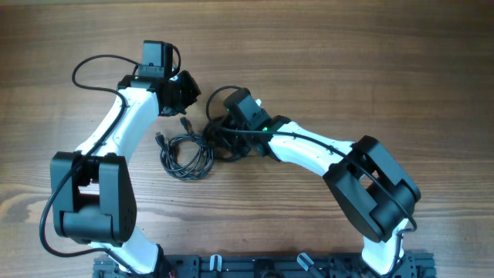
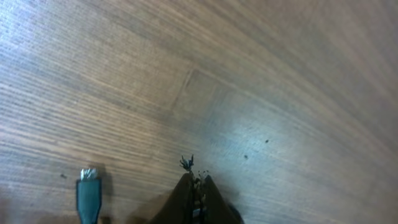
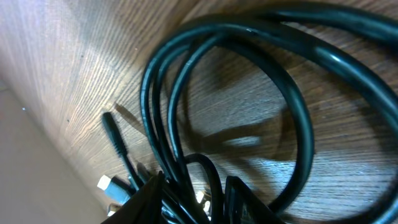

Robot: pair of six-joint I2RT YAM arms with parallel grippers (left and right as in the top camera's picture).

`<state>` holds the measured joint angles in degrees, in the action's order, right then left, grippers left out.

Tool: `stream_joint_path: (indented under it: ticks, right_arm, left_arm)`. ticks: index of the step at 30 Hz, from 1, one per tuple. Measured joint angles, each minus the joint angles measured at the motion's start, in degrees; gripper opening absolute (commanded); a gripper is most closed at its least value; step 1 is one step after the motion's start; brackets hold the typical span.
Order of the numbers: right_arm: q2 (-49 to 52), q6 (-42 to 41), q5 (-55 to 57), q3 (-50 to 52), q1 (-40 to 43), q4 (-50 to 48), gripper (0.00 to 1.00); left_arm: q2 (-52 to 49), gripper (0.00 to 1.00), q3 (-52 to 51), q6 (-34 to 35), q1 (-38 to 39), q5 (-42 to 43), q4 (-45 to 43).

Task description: Untangle cables

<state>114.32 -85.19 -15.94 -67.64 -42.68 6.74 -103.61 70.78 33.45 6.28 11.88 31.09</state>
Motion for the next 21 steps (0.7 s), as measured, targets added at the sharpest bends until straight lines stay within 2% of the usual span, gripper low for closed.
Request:
stream_joint_path:
  ticks: [3, 9, 16, 21]
  right_arm:
    - [0.0, 1.95, 0.0, 0.0, 0.0, -0.09, 0.36]
    - [0.0, 4.22, 0.02, 0.0, 0.0, -0.15, 0.36]
    - [0.0, 4.48, -0.33, 0.02, 0.0, -0.22, 0.36]
    - [0.0, 4.48, -1.6, 0.0, 0.0, -0.22, 0.36]
  left_arm:
    - [0.0, 0.07, 0.13, -0.66, 0.0, 0.9, 4.61]
    - [0.0, 0.08, 0.26, -5.07, 0.0, 3.04, 20.87]
    - [0.0, 0.1, 0.26, -6.84, 0.0, 3.26, 24.83]
    - [0.0, 0.22, 0.13, -6.25, 0.0, 3.23, 24.81]
